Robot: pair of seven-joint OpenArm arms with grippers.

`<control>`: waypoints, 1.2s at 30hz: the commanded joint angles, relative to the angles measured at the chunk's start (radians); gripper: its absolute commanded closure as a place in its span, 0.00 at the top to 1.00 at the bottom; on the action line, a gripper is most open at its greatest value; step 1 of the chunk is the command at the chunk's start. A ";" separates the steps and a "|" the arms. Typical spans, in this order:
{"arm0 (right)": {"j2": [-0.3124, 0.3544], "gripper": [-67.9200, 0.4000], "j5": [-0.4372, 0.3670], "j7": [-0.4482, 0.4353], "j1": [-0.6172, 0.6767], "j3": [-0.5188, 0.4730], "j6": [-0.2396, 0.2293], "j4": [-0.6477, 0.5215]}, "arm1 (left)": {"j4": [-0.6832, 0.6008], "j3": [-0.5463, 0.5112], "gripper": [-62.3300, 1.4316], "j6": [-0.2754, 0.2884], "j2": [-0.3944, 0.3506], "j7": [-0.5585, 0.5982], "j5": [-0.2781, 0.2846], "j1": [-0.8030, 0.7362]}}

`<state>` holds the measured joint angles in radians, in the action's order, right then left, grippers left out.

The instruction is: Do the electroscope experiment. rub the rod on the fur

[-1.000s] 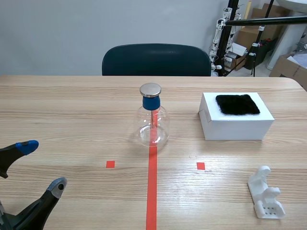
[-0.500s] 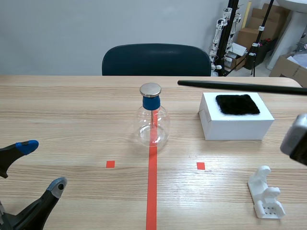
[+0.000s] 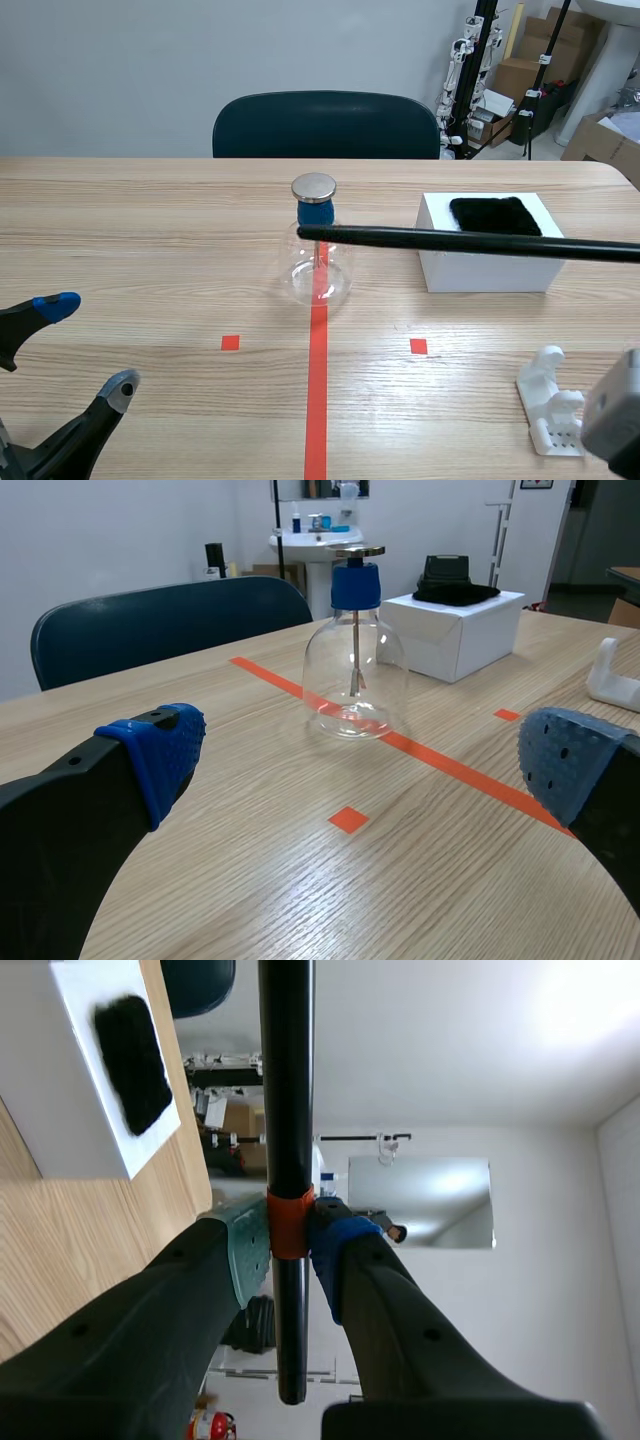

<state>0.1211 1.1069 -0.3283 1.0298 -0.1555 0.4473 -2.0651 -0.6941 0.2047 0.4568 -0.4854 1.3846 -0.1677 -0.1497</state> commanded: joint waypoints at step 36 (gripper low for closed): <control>-0.010 0.04 0.300 0.177 0.004 0.307 0.016 -0.146 | -0.007 -0.003 1.00 0.002 -0.006 0.014 0.010 0.000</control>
<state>0.1059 1.4097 -0.1555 1.0397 0.1528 0.4488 -2.2040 -0.6941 0.2047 0.4568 -0.4854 1.3842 -0.1677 -0.1497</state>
